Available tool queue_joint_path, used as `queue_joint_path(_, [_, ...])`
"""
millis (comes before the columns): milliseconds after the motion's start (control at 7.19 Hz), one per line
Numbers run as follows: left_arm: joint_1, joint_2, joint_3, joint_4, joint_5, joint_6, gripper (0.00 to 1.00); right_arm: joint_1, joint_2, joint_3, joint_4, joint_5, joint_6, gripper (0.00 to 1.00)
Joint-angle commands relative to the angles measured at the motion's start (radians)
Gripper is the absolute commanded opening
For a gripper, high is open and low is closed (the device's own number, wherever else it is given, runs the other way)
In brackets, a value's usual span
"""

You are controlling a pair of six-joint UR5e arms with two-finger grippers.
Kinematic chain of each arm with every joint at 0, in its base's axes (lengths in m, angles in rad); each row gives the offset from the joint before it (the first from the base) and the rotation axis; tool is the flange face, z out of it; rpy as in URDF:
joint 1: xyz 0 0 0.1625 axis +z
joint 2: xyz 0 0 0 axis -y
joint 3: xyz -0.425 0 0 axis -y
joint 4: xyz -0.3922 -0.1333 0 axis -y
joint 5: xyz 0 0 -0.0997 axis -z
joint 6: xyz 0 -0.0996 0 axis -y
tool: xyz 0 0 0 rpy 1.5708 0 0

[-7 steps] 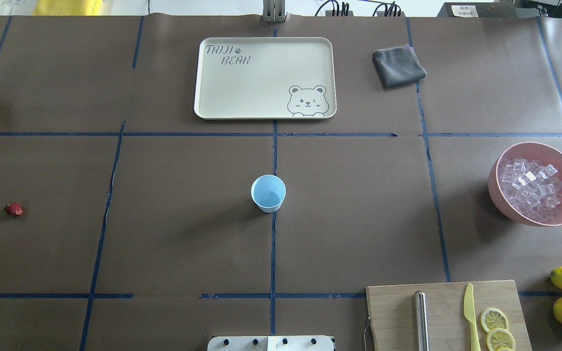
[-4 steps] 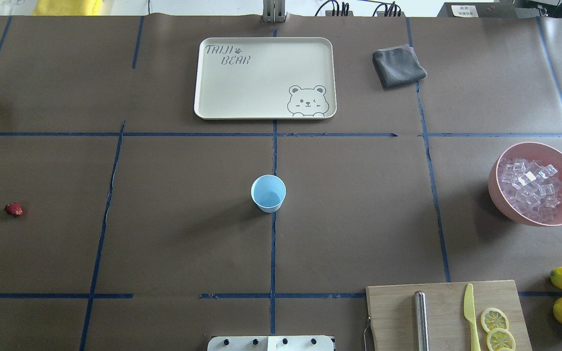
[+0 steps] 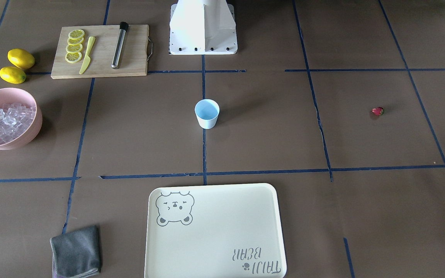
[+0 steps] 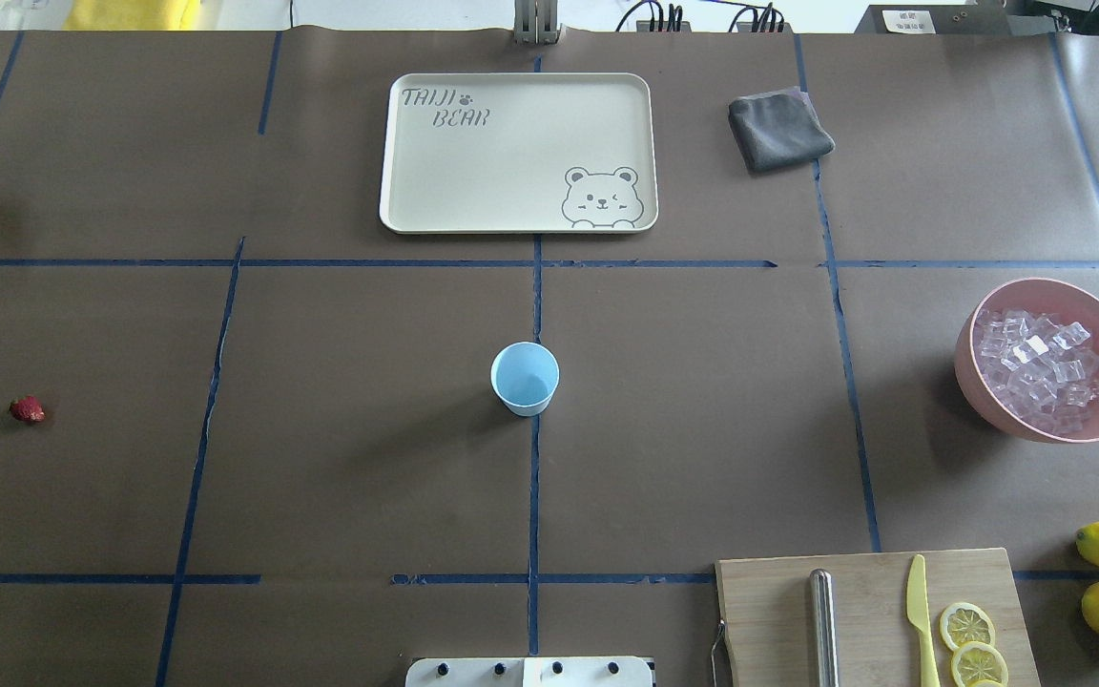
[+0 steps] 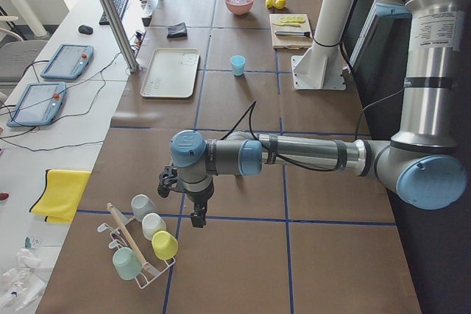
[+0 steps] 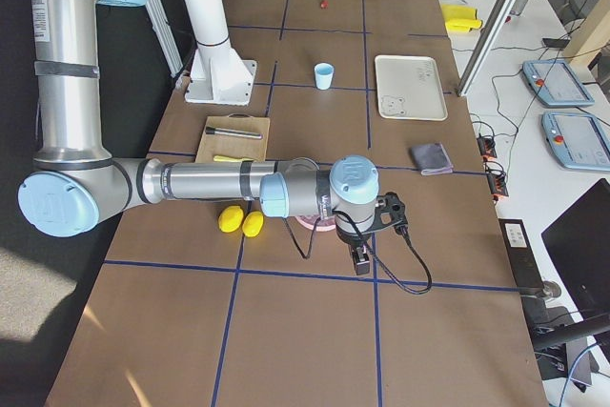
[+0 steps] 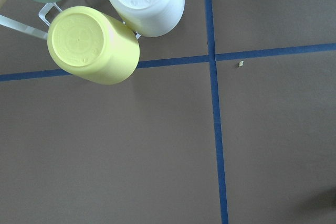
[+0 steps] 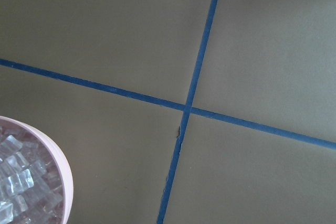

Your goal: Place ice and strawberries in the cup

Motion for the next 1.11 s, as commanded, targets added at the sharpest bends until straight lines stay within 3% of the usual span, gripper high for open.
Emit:
queue_joint_path(0, [0.002, 0.002, -0.006, -0.001, -0.002, 0.001, 1.00, -0.055, -0.010, 0.069, 0.003, 0.044, 0.113, 0.99])
queue_joint_path(139, [0.002, 0.005, -0.009, -0.001, -0.002, 0.003, 1.00, -0.112, -0.061, 0.189, 0.006, 0.022, 0.246, 0.99])
queue_joint_path(278, [0.002, 0.005, -0.010, -0.001, -0.002, 0.003, 1.00, -0.165, -0.084, 0.245, 0.008, -0.029, 0.316, 0.99])
queue_joint_path(417, [0.002, 0.005, -0.010, -0.004, -0.002, 0.003, 1.00, -0.221, -0.083, 0.250, 0.009, -0.064, 0.323, 0.98])
queue_joint_path(834, [0.002, 0.007, -0.010, -0.004, -0.002, 0.003, 1.00, -0.325, -0.075, 0.254, 0.061, -0.129, 0.263, 0.71])
queue_joint_path(974, [0.002, 0.007, -0.010, -0.004, -0.002, 0.003, 1.00, -0.335, -0.075, 0.246, 0.060, -0.126, 0.193, 0.68])
